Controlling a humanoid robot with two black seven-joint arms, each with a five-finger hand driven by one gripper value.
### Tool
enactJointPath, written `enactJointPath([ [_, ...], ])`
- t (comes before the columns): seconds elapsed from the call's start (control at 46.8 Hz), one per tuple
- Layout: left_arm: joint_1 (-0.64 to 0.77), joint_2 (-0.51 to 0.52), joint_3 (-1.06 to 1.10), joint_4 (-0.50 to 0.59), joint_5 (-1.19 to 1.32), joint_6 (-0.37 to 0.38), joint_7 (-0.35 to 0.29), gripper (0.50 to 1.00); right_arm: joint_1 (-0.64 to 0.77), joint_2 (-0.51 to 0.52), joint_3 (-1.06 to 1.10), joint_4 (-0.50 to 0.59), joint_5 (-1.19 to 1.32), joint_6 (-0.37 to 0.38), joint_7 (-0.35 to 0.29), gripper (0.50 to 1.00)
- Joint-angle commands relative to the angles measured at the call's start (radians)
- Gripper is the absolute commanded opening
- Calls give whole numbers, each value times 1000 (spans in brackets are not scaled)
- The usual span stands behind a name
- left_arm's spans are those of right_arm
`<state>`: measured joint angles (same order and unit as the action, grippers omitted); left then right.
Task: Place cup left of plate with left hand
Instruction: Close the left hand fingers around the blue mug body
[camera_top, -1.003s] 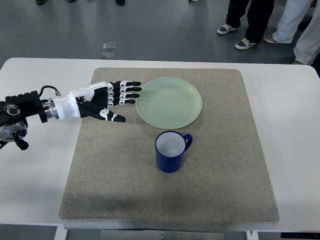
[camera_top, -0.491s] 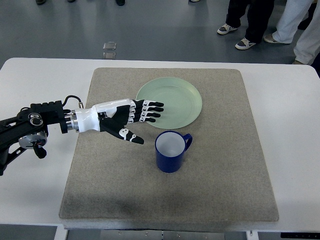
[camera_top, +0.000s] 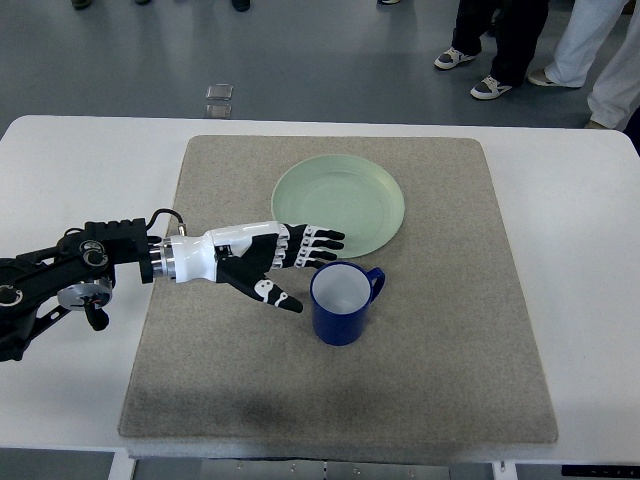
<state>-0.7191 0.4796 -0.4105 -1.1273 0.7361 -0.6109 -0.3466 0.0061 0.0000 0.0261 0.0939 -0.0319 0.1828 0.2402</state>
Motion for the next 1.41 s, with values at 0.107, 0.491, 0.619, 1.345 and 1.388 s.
enactJointPath([
  [0.107, 1, -26, 1, 18, 0, 0, 0, 996, 0, 0, 0, 0, 0, 0, 1, 932],
  [0.491, -2, -93, 18, 72, 2, 0, 1, 996, 0, 0, 0, 0, 0, 0, -1, 932],
  [0.619, -2, -121, 24, 75, 6, 0, 3, 996, 0, 0, 0, 0, 0, 0, -1, 932],
  [1.345, -6, -148, 22, 83, 43, 0, 3, 986, 0, 0, 0, 0, 0, 0, -1, 932],
  [1.388, -6, -148, 22, 83, 43, 0, 3, 984, 0, 0, 0, 0, 0, 0, -1, 932],
])
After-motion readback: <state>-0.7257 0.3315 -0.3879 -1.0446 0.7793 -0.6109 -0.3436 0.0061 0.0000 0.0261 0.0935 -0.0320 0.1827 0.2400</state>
